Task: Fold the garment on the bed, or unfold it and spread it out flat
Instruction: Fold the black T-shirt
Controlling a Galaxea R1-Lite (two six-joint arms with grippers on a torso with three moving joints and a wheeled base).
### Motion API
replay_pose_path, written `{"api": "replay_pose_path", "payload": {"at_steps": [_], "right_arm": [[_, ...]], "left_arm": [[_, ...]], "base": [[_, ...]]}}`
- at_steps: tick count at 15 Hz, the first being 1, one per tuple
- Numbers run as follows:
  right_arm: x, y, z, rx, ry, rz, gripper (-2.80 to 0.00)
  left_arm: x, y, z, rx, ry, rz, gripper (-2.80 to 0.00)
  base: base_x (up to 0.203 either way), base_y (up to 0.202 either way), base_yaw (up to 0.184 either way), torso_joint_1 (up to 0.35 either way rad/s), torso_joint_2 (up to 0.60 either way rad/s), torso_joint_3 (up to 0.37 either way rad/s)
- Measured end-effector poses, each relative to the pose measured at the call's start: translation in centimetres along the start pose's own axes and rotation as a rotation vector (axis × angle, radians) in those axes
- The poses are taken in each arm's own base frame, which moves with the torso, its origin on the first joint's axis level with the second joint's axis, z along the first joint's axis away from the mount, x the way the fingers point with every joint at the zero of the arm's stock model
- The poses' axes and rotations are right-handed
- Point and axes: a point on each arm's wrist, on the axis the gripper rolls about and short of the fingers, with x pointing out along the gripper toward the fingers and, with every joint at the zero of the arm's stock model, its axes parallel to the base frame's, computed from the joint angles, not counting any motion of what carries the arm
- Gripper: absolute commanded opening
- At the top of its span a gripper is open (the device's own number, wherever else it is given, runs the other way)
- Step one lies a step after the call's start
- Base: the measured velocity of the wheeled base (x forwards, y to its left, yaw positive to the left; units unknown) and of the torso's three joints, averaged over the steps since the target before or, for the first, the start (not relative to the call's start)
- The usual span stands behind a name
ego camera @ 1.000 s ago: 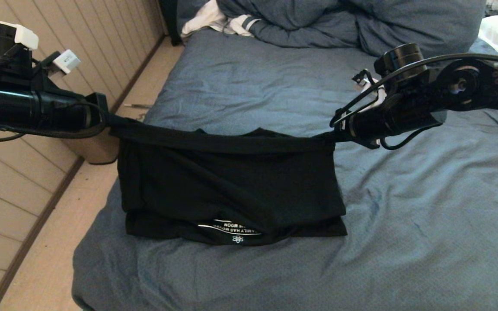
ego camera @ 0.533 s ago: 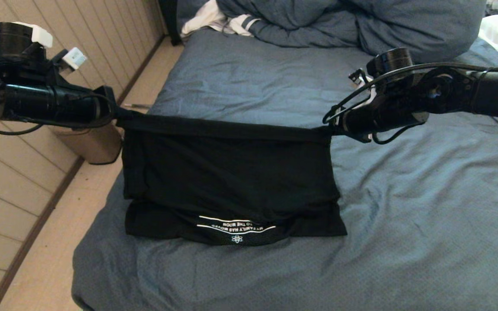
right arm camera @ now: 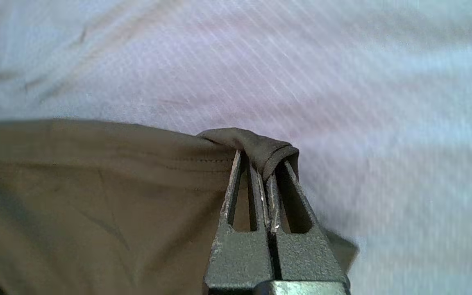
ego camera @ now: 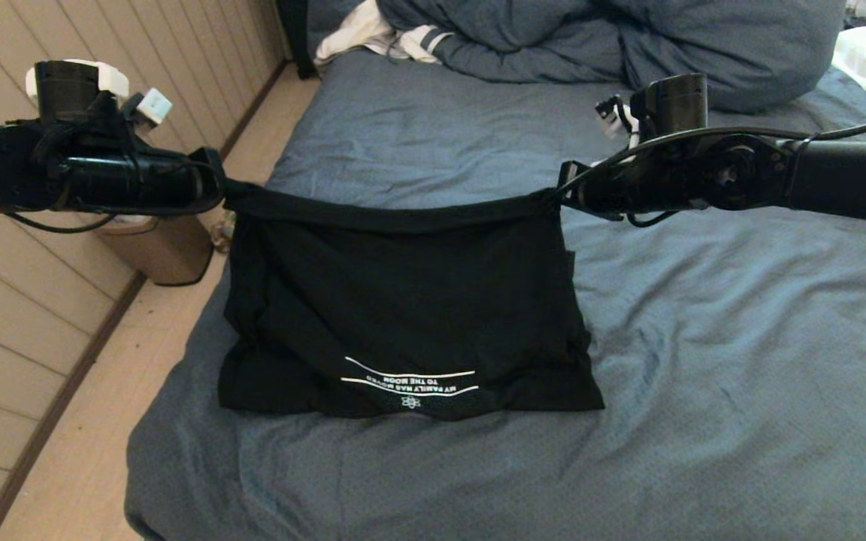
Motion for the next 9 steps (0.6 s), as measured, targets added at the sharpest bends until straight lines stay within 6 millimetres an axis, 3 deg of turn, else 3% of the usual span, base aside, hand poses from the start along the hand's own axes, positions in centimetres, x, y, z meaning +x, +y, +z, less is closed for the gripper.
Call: {"api": "replay_pose_path", "payload": {"at_steps": [4, 5, 6, 9], "right_arm": [[1.4, -0.1, -1.2, -0.052, 0.025, -0.028, -2.8], [1.7, -0.2, -1.4, -0.051, 0.032, -0.031, 0.0], [1.9, -0.3, -1.5, -0.052, 0.038, -0.033, 0.0], [2.1, -0.7, -1.7, -0.056, 0.044, -0.041, 0.0]], "left_arm": [[2.0, 1.1, -1.0, 0.0, 0.002, 0.004, -2.8], [2.3, 1.3, -1.2, -0.003, 0.009, 0.009, -2.8], [2.5, 1.5, -1.3, -0.005, 0.016, 0.016, 0.0], [2.7, 1.5, -1.2, -0.005, 0.009, 0.015, 0.0]], "base": [[0.0, 0.0, 0.0, 0.0, 0.0, 0.0], [0.0, 0.0, 0.0, 0.0, 0.0, 0.0], [0.0, 0.0, 0.0, 0.0, 0.0, 0.0], [0.0, 0.0, 0.0, 0.0, 0.0, 0.0]]}}
